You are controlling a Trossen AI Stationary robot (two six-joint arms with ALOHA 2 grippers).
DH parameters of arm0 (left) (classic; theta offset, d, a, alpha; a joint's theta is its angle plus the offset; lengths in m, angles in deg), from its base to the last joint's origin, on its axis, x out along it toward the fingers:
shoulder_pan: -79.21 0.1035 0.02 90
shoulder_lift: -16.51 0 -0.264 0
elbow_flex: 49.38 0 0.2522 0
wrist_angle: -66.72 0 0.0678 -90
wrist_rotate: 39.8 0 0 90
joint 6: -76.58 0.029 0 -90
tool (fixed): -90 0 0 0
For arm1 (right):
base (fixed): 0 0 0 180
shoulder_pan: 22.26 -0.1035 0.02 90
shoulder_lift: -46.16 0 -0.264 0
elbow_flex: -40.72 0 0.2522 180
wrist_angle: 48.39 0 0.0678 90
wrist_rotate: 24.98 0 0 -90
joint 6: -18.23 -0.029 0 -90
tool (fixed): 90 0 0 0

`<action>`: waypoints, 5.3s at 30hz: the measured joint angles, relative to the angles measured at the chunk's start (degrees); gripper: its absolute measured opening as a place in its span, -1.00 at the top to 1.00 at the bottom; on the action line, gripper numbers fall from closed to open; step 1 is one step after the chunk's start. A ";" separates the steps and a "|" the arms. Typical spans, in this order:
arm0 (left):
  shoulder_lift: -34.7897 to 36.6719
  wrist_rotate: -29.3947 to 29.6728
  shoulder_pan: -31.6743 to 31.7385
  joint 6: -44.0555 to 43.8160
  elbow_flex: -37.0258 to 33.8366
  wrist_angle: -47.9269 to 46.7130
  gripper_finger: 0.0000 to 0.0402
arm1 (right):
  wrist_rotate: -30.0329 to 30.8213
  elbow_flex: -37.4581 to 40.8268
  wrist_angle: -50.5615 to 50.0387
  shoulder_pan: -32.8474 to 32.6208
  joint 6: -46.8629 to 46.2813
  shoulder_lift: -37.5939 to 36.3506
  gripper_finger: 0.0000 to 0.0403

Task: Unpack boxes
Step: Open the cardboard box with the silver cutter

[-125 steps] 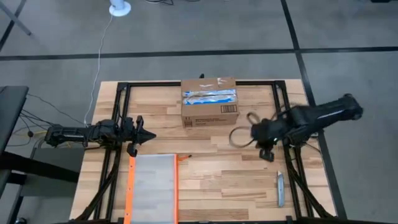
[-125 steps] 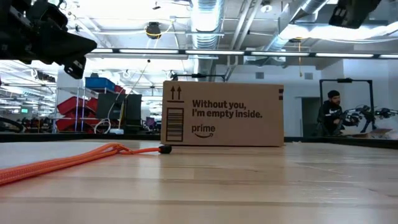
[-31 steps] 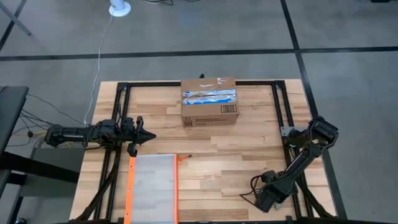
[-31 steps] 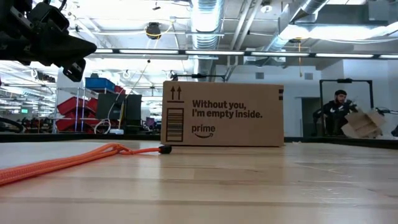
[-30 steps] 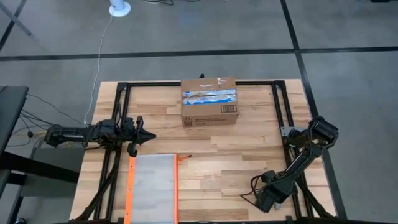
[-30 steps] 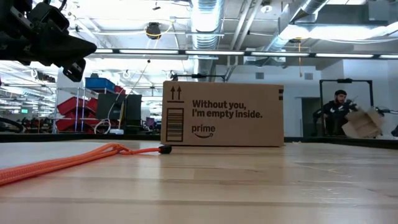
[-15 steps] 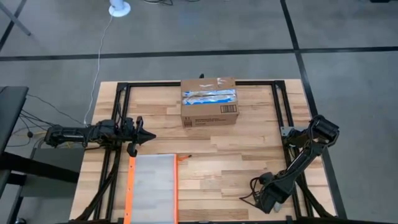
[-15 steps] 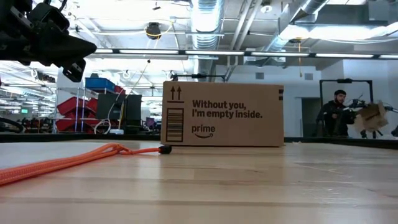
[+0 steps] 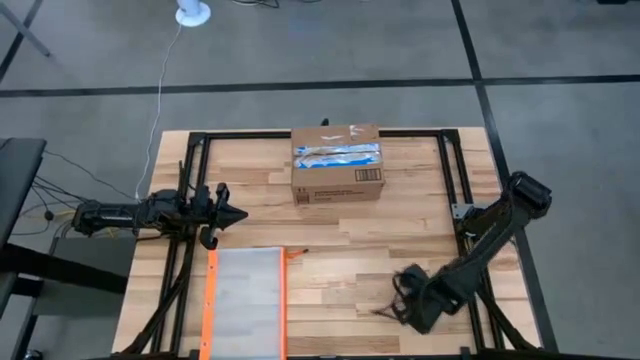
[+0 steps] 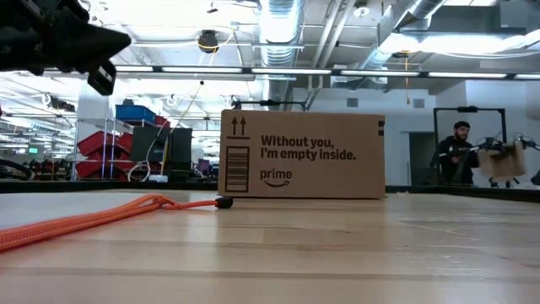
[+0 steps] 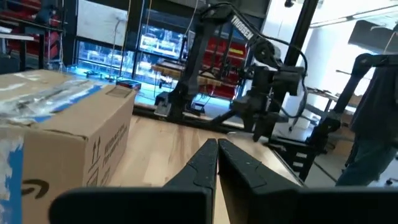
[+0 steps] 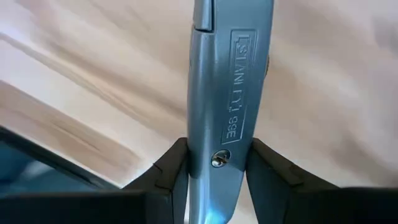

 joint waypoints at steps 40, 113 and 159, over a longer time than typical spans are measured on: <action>-91.31 -7.12 25.17 18.74 60.86 -17.75 0.52 | 11.46 1.05 -1.86 34.83 74.25 -25.94 0.45; -60.66 12.96 5.93 5.59 55.32 -44.06 0.52 | -3.98 4.00 4.02 37.54 85.29 -23.57 0.46; -91.15 13.62 -27.37 -3.21 60.30 -19.61 0.52 | 0.43 -18.31 1.52 11.63 59.95 10.23 -0.33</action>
